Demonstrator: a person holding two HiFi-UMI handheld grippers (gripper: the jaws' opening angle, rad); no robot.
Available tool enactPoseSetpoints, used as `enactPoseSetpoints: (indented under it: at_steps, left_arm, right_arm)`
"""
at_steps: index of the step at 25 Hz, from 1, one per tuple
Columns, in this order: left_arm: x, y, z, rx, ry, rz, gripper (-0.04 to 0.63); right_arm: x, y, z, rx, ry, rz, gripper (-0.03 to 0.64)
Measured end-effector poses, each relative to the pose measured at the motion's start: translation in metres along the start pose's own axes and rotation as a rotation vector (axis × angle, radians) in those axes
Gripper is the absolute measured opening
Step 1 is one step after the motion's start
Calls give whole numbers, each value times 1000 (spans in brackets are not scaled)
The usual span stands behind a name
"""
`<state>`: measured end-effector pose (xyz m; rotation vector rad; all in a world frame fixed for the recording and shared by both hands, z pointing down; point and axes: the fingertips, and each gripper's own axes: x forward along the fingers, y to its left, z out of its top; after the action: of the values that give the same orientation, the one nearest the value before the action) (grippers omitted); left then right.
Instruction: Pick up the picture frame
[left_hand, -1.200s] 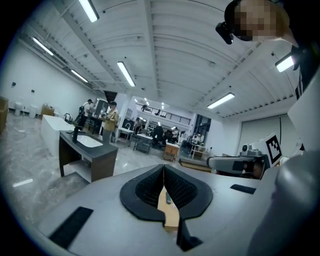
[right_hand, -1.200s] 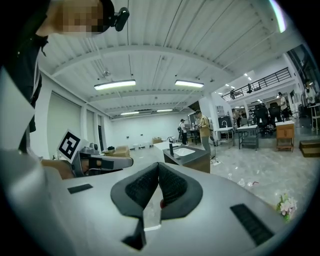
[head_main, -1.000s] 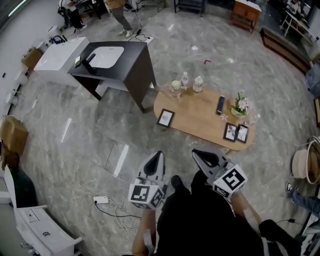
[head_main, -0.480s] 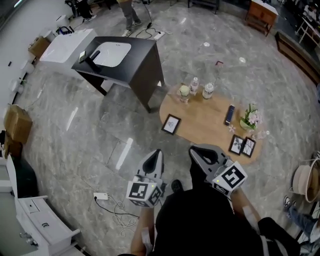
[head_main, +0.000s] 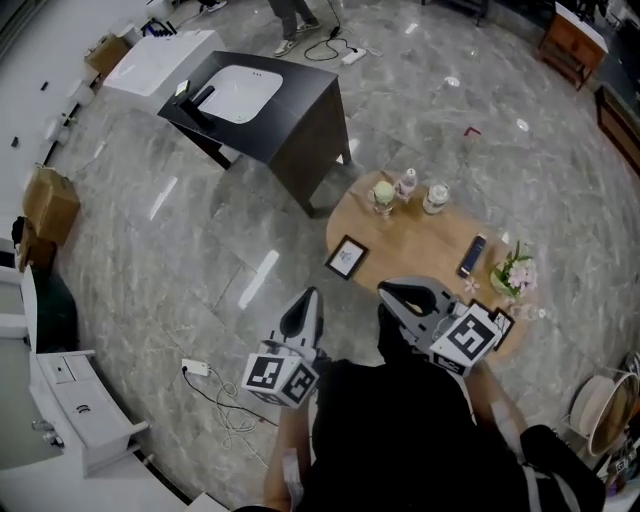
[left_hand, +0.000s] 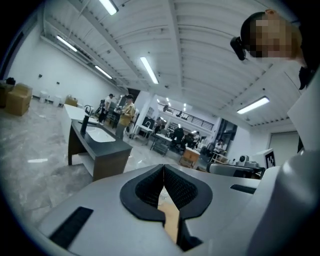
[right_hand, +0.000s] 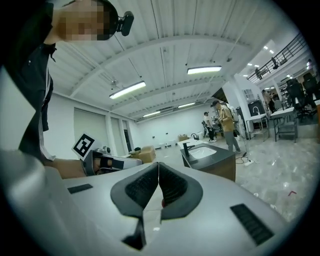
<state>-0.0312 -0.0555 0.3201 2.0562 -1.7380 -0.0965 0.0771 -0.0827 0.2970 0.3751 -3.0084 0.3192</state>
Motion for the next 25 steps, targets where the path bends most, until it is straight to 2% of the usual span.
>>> enactPoseSetpoints:
  at_steps: [7,12,17,25]
  left_arm:
    - [7,6,-25,-171,-6,91,14]
    - [15,32,-47,-279,21,138,14]
    - [25,54,-64,-393,-3,128,14]
    - [68,118,-121,-450,9,81,14]
  right_arm:
    - [8,-32,-30,77,95,58,14]
    - [25,-44,-53,127,153,87,13]
    - [43,-52,-78,136,226,84,14]
    - [79,-73,-113,163,301,55,13]
